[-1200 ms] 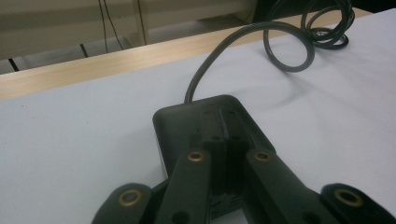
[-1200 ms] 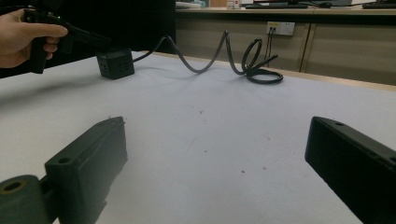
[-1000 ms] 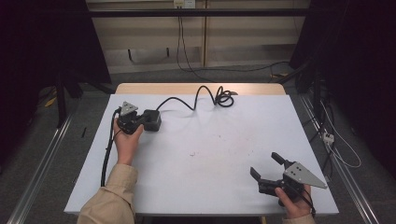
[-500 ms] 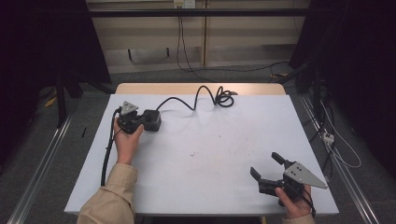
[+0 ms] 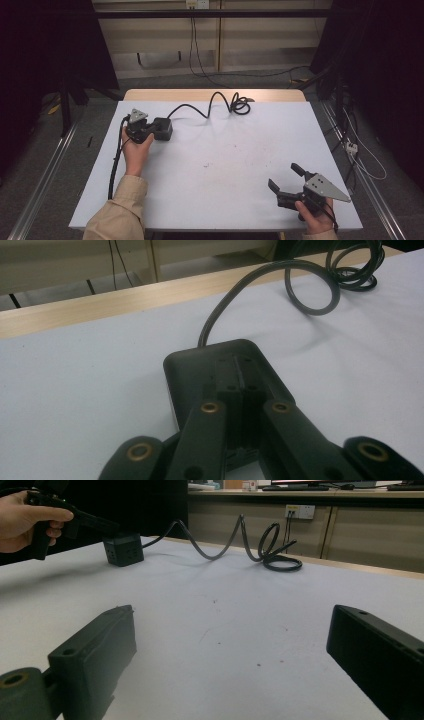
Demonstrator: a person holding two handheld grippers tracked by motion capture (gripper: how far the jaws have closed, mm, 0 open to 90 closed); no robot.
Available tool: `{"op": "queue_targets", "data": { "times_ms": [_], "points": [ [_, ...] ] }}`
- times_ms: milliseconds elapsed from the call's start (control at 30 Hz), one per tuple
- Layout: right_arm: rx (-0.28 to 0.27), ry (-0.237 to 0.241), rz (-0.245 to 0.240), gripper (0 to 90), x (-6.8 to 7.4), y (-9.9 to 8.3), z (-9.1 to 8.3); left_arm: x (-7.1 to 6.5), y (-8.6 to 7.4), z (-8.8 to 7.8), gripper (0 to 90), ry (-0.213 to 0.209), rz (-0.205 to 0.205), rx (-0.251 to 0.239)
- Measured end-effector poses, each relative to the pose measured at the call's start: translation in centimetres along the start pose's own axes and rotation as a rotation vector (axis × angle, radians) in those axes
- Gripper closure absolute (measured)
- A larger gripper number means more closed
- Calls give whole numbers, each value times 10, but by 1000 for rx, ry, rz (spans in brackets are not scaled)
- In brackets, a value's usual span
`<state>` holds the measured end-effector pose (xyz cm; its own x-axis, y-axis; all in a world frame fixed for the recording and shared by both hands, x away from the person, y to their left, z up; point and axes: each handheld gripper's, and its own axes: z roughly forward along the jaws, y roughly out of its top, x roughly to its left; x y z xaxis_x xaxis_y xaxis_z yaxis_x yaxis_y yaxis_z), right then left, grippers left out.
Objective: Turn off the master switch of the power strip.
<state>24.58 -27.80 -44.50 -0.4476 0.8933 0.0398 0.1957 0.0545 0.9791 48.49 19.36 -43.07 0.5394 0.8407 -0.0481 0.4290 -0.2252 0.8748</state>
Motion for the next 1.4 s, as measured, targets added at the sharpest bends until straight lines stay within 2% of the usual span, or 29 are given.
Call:
{"op": "queue_targets", "data": {
  "times_ms": [267,400,933,1200,1267,1333,1400],
  "points": [
    [2,1,-1,48,0,0,0,-1,0,0,900,4,-1,-1],
    [1,0,-1,48,0,0,0,0,0,0,900,0,-20,-6],
    [0,-3,-1,48,0,0,0,-2,0,0,900,12,-17,-5],
    [1,-4,-1,49,0,0,0,-1,1,0,900,11,-31,1],
    [0,-5,-1,48,-1,0,-1,-2,2,-2,900,15,-34,-19],
    [-1,-6,0,48,-1,0,-1,-2,3,-2,900,17,-25,-11],
    [-2,-5,-1,48,-1,0,-1,-2,3,-2,900,13,-32,-12]
  ]
}}
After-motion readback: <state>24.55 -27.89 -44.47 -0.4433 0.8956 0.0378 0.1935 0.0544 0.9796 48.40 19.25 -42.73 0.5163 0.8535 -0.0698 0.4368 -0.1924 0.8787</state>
